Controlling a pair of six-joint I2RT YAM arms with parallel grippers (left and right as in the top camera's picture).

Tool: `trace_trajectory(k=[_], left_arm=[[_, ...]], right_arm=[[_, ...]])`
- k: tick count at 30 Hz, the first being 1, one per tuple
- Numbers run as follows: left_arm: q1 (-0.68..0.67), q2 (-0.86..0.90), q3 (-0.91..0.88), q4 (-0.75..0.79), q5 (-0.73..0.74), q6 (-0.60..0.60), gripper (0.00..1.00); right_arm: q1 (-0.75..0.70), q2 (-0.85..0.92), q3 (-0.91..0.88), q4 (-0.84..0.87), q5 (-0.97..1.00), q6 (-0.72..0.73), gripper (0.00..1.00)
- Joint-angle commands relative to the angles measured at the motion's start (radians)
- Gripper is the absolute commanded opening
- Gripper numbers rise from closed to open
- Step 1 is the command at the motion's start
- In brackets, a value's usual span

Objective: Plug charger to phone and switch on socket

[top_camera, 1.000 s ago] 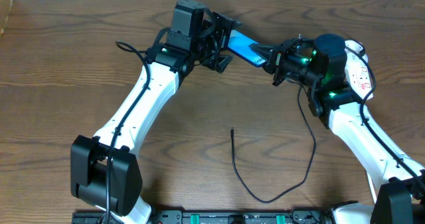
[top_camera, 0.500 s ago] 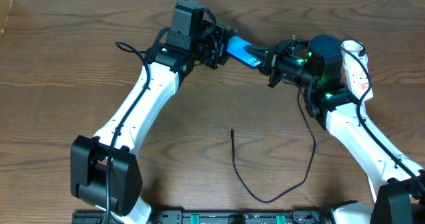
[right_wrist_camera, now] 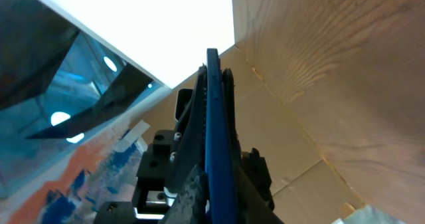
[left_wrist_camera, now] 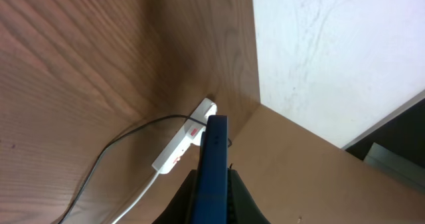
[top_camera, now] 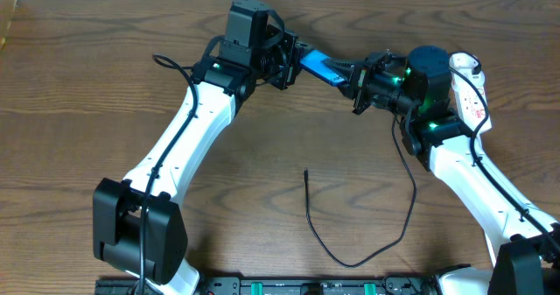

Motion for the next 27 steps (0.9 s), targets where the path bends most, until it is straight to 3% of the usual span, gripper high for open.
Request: trace_trajectory(k=[1,3,4,8,12,17,20,27], left_arm=[[0.0,0.0,0.016,-0.005,-0.01,0.002,0.07],[0.011,0.0,0.016,-0.005,-0.01,0.002,0.07],[0.018,0.0,0.016,-0.005,-0.01,0.003,0.07],[0.067,0.0,0.016,-0.005,0.01,0.054,0.07],[0.155,0.0,0.016,-0.006,0.154,0.175,0.07],[0.271,0.0,0.016,-0.017,0.409,0.431,0.08],[0.313,0.0,0.016,-0.025,0.587,0.58,0.07],[0.356,0.0,0.016,-0.024,0.831,0.879,0.07]], right_arm=[[0.006,-0.007,0.015,0.011,-0.018,-0.055,0.38],[0.005,-0.007,0.015,0.011,-0.015,-0.055,0.89],[0.005,-0.007,0.015,0.01,-0.008,-0.059,0.99],[-0.019,-0.007,0.015,0.011,-0.013,-0.146,0.99],[-0.071,-0.007,0.015,0.01,-0.079,-0.274,0.99],[-0.135,-0.007,0.015,0.01,-0.166,-0.434,0.99],[-0.15,-0.007,0.015,0.009,-0.2,-0.604,0.99],[-0.149,-0.011,0.015,0.009,-0.289,-0.922,0.99]])
